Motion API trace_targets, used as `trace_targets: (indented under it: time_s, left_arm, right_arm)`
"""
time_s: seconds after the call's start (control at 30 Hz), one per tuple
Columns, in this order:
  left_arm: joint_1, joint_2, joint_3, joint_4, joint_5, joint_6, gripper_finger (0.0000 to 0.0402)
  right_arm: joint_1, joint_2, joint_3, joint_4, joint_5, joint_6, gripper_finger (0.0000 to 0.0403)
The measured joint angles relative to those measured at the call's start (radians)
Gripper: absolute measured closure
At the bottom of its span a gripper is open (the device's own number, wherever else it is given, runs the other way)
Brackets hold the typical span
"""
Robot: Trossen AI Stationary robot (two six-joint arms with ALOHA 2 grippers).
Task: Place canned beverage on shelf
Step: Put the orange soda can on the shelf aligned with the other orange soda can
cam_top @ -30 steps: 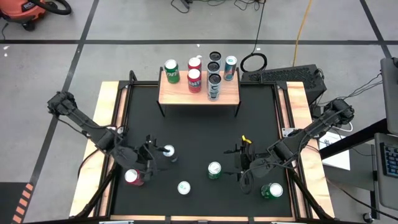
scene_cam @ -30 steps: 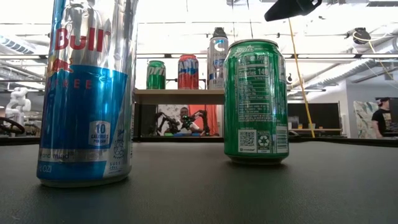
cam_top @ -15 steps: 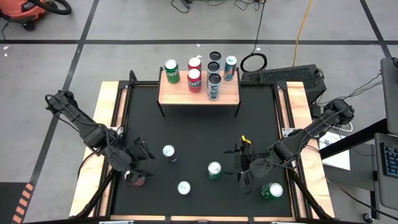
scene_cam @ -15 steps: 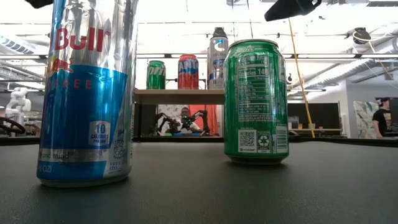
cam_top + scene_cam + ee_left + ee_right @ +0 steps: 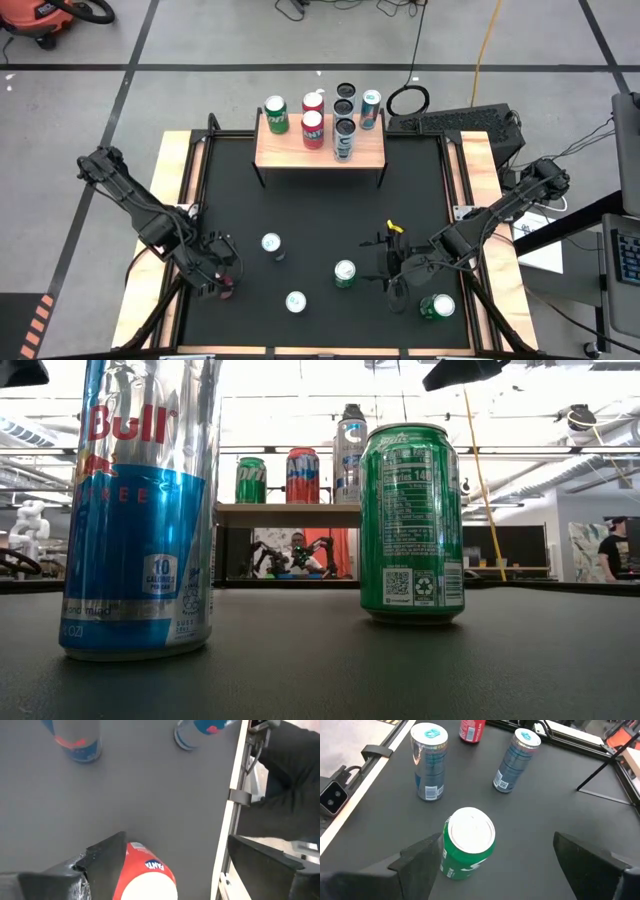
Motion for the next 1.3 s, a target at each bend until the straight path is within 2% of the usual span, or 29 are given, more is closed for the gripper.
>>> trace_targets:
  time_s: [0.17, 0.43, 0.73, 0.87, 1.3]
  left_arm:
    - [0.006, 0.000, 0.000, 0.000, -0.019, -0.028, 0.0052]
    - [-0.008, 0.000, 0.000, -0.010, 0.081, -0.097, 0.0052]
    - [-0.035, 0.000, 0.000, -0.274, 0.086, -0.060, 0.0053]
    - [-0.054, 0.000, 0.000, -0.251, 0.085, -0.065, 0.0053]
    - [-0.081, 0.013, 0.000, -0.228, 0.026, -0.287, 0.0052]
  right_arm:
    - [0.000, 0.000, 0.000, 0.000, 0.000, -0.008, 0.0046]
    - [0.000, 0.000, 0.000, -0.008, 0.001, -0.013, 0.0046]
    - [0.000, 0.000, 0.000, -0.019, 0.002, -0.031, 0.0046]
    - [0.000, 0.000, 0.000, -0.066, 0.003, 0.003, 0.0046]
    - [0.000, 0.000, 0.000, -0.084, 0.003, 0.018, 0.0046]
